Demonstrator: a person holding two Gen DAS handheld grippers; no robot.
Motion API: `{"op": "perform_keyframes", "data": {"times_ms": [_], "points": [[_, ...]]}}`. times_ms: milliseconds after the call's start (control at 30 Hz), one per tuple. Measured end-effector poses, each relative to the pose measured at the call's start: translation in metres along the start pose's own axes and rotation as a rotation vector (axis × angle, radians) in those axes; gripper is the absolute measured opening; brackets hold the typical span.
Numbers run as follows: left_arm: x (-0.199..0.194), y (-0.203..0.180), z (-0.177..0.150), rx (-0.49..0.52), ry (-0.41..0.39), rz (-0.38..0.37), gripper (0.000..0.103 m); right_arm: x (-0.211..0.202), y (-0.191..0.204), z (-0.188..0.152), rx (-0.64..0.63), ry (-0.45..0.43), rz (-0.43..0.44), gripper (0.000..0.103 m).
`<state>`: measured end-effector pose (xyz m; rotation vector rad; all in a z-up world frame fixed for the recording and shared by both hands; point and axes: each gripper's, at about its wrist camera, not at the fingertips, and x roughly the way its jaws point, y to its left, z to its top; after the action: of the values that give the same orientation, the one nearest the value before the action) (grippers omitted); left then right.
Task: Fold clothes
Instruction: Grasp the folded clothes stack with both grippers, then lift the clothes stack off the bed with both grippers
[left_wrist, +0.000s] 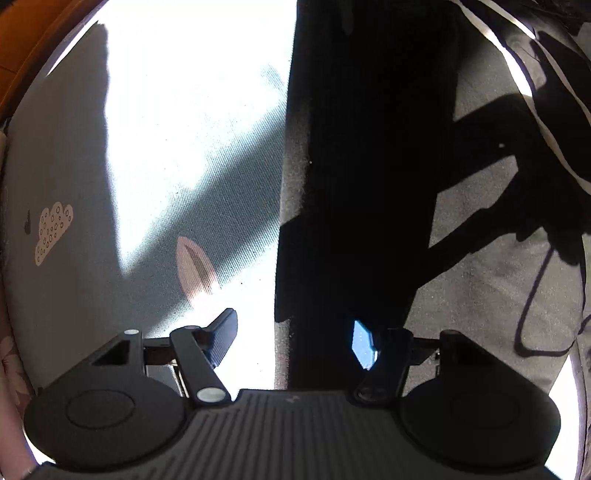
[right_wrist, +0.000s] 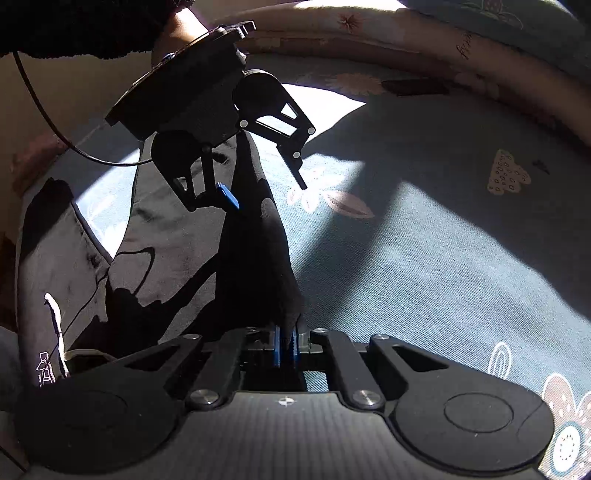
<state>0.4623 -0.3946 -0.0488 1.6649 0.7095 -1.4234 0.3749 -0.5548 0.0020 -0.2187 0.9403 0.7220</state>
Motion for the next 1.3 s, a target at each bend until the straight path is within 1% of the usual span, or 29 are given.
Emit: {"op": "perform_keyframes", "data": {"times_ms": [33, 100, 133, 167, 200, 233, 367, 533, 767, 900, 1067, 1167, 1300], "points": [[0.000, -0.002, -0.002, 0.018, 0.008, -0.022, 0.061, -0.002, 0.004, 0.001, -0.025, 0.001, -0.006, 0.007], [0.000, -0.006, -0.005, 0.052, 0.026, -0.060, 0.050, -0.005, 0.013, 0.002, -0.072, 0.003, -0.016, 0.007], [0.001, -0.009, -0.006, 0.066, 0.037, -0.068, 0.034, -0.007, 0.016, 0.002, -0.087, 0.003, -0.016, 0.007], [0.002, -0.013, -0.007, 0.079, 0.049, -0.077, 0.014, -0.009, 0.018, 0.002, -0.092, 0.003, -0.016, 0.007], [0.002, -0.015, -0.009, 0.086, 0.057, -0.083, 0.007, -0.010, 0.019, 0.003, -0.097, 0.003, -0.017, 0.007], [0.001, -0.016, -0.010, 0.081, 0.057, -0.085, 0.003, -0.011, 0.021, 0.003, -0.102, 0.004, -0.017, 0.007], [-0.010, -0.022, -0.015, 0.025, 0.036, -0.063, 0.002, -0.015, 0.026, 0.002, -0.114, 0.005, -0.034, 0.007], [-0.031, -0.036, -0.020, -0.041, 0.019, -0.053, 0.002, -0.022, 0.037, 0.003, -0.124, 0.005, -0.055, 0.007], [-0.068, -0.079, -0.025, -0.074, -0.006, -0.061, 0.001, -0.036, 0.072, -0.001, -0.198, 0.017, -0.060, 0.007], [-0.092, -0.116, -0.026, -0.084, -0.017, -0.093, 0.001, -0.043, 0.096, -0.006, -0.239, 0.026, -0.051, 0.007], [-0.113, -0.157, -0.027, -0.080, -0.032, -0.138, 0.001, -0.050, 0.128, -0.015, -0.295, 0.051, -0.032, 0.007], [-0.119, -0.175, -0.018, -0.072, -0.042, -0.176, 0.001, -0.054, 0.150, -0.022, -0.352, 0.075, -0.032, 0.007], [-0.121, -0.188, 0.000, -0.038, -0.051, -0.232, 0.001, -0.060, 0.174, -0.033, -0.407, 0.103, -0.031, 0.007]]}}
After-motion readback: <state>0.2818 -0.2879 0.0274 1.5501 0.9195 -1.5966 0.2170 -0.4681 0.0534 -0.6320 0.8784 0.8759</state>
